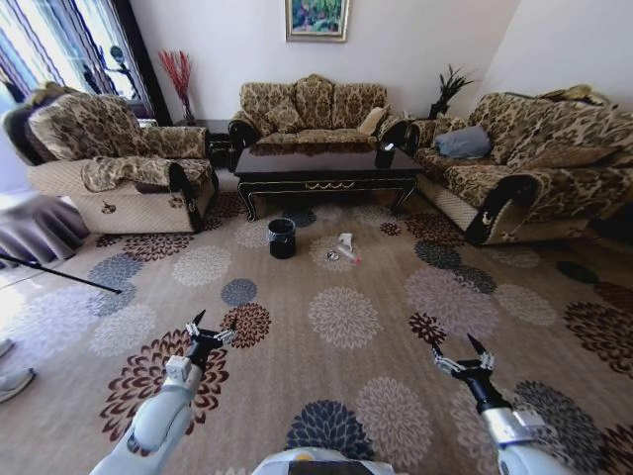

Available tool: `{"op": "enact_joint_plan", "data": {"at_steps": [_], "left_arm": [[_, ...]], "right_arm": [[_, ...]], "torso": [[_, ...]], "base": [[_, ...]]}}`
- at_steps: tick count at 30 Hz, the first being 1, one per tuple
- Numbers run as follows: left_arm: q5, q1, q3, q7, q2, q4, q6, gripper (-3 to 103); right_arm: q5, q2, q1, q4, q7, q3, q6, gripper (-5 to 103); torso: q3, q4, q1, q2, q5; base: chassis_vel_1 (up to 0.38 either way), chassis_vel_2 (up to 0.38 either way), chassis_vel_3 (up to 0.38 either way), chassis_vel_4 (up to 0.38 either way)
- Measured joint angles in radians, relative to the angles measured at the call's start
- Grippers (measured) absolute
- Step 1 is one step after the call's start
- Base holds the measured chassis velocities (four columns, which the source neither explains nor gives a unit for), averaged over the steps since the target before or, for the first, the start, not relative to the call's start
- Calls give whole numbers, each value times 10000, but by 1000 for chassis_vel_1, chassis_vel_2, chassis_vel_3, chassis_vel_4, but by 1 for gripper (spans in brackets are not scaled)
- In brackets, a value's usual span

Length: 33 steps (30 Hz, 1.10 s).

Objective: Move to the front of the table and pick up the trash from the floor, then place it into the trash bin.

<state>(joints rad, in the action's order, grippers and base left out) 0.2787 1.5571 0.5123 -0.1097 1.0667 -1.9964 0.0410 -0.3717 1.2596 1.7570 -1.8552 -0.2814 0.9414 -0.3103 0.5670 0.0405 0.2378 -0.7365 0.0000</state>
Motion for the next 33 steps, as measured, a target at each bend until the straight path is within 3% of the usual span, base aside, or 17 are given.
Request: {"op": "enact_joint_plan", "data": {"at_steps": [5, 13, 33], "left_arm": [[-302, 140, 40, -17, 376, 32, -110, 100], [-400, 300, 175, -31, 424, 71, -218, 100], [221, 356, 247, -142, 457, 118, -278, 100]], "right_arm": [[133, 82, -7, 56, -75, -116, -43, 100], [262, 189, -69, 99, -86, -299, -84, 100], [170, 276, 99, 81, -275, -98, -364, 100]], "torso": [[-125, 0, -84, 207, -1], [-299, 0, -212, 509, 0], [-833, 0, -566, 1399, 0]], "base": [[0, 0, 0, 0], [0, 0, 0, 0], [0, 0, 0, 0]]}}
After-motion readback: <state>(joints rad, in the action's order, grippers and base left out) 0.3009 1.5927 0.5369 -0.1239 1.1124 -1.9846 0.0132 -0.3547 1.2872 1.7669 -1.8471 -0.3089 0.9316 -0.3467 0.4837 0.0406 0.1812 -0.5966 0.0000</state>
